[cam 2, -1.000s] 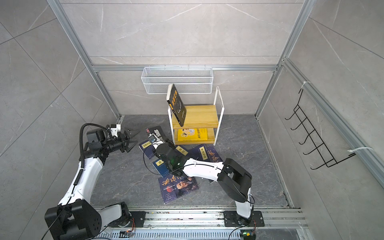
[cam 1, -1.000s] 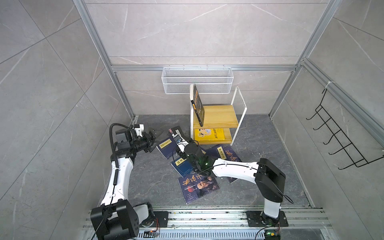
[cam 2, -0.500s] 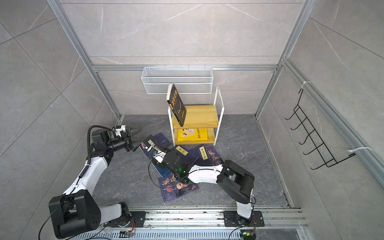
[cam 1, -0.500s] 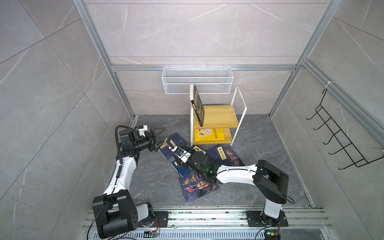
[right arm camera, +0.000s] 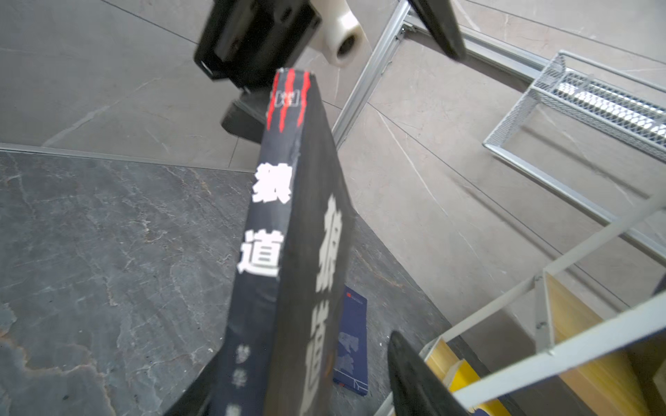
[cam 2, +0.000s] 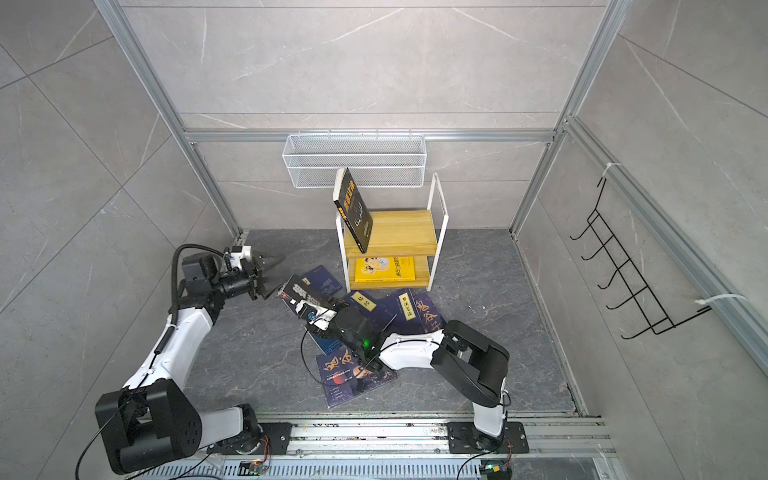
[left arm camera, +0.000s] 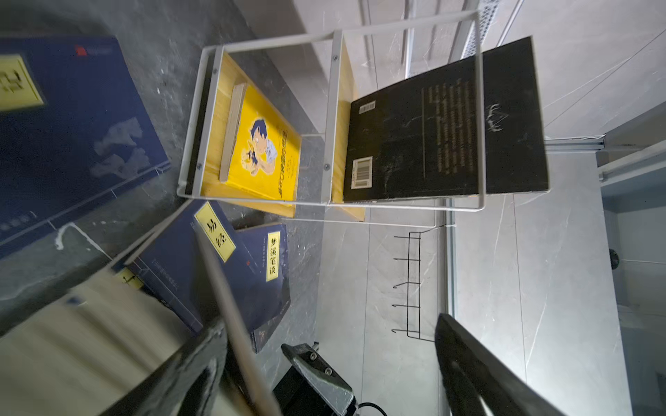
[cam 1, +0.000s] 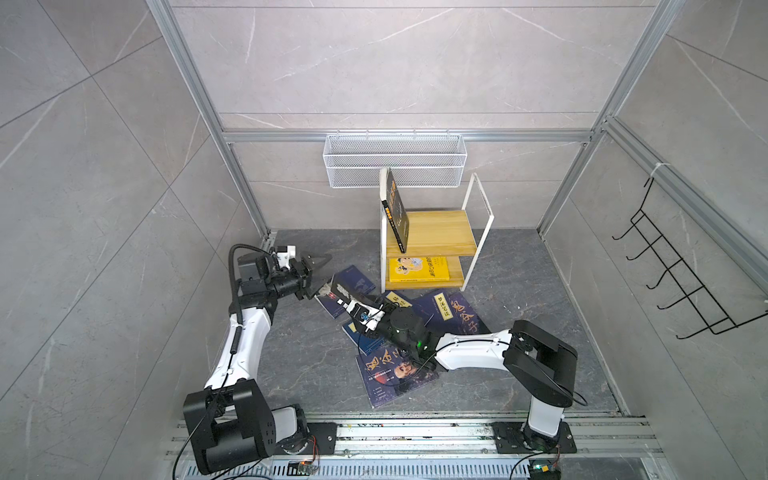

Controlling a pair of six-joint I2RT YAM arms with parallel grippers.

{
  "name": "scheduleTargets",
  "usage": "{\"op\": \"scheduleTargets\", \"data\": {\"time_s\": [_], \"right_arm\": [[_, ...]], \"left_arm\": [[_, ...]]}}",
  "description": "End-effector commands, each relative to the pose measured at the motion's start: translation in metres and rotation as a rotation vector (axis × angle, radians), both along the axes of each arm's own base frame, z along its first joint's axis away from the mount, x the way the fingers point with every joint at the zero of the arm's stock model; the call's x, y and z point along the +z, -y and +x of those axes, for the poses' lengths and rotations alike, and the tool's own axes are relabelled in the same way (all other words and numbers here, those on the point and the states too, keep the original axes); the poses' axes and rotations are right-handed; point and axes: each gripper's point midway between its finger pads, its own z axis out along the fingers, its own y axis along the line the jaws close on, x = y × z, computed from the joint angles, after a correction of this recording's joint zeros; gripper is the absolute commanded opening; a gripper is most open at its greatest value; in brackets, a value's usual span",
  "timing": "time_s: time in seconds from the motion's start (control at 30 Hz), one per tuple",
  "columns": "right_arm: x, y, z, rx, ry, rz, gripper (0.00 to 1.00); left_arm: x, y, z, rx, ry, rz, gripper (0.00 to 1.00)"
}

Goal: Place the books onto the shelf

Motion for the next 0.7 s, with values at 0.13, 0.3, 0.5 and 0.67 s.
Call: {"op": "scheduleTargets", "data": {"time_s": [0.13, 0.3, 0.5, 0.67], "right_arm": [[0.059, 0.025, 0.019, -0.109, 0.069, 0.175, 0.00], [0.066, 0.027, 0.024, -0.136, 0.074, 0.183, 0.00], [0.074, 0.018, 0.017, -0.086, 0.084, 0.200, 0.00], [0.074, 0.005, -0.004, 0.004, 0.131, 0.163, 0.00]], "left_arm": [[0.014, -0.007, -0.019, -0.009, 0.053, 0.046, 0.93], [0.004, 0.001, -0.031, -0.053, 0.027, 0.036, 0.95], [-0.015, 0.034, -0.034, -0.154, -0.020, -0.011, 1.00], [-0.022, 0.042, -0.018, -0.178, -0.065, -0.055, 1.00]]}}
